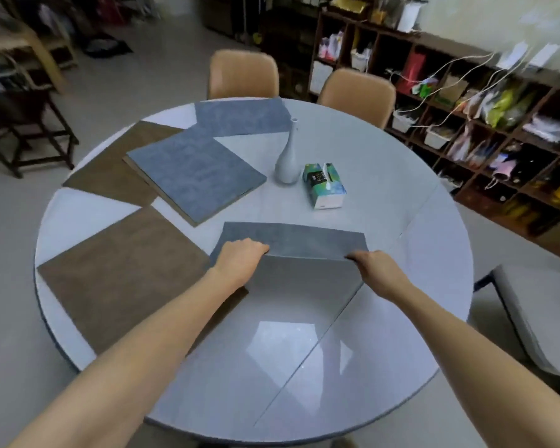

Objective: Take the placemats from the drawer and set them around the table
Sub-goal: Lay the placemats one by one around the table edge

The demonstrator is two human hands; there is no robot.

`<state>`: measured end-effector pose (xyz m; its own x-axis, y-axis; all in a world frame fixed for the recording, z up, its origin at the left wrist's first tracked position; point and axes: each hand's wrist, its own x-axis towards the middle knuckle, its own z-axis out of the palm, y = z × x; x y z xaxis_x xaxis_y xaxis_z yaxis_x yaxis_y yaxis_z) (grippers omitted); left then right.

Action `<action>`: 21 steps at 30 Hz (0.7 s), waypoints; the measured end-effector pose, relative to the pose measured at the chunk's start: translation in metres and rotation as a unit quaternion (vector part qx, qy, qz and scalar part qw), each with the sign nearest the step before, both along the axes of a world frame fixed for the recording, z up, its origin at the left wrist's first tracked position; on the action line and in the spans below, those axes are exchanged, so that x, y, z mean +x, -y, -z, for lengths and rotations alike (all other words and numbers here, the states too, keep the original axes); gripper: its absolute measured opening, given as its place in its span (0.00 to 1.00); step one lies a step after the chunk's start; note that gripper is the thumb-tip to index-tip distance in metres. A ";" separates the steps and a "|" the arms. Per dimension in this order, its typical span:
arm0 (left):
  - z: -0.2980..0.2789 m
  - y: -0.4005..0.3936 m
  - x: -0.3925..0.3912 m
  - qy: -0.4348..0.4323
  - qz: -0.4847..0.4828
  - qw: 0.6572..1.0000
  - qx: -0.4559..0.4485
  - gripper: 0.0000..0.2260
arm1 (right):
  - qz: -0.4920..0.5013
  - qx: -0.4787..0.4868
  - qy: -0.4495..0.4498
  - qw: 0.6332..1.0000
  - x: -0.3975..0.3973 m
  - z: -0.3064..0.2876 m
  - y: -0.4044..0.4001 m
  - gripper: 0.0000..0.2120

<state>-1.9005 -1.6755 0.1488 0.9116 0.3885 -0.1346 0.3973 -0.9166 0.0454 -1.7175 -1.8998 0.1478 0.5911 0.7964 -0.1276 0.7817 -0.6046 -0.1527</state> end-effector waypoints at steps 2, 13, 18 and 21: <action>0.025 0.020 -0.006 -0.042 -0.034 0.998 -0.020 0.21 | -0.054 -0.063 -0.017 0.996 0.012 0.022 0.003 0.09; 0.063 0.151 -0.025 -0.151 -0.203 0.964 -0.082 0.23 | -0.178 -0.165 -0.024 0.970 0.017 0.048 0.063 0.08; 0.090 0.193 -0.026 -0.183 -0.188 0.960 -0.092 0.25 | -0.172 -0.167 0.051 0.969 0.001 0.068 0.106 0.12; 0.111 0.217 -0.037 -0.199 -0.190 0.957 -0.086 0.27 | -0.154 -0.134 0.063 0.977 -0.012 0.088 0.129 0.10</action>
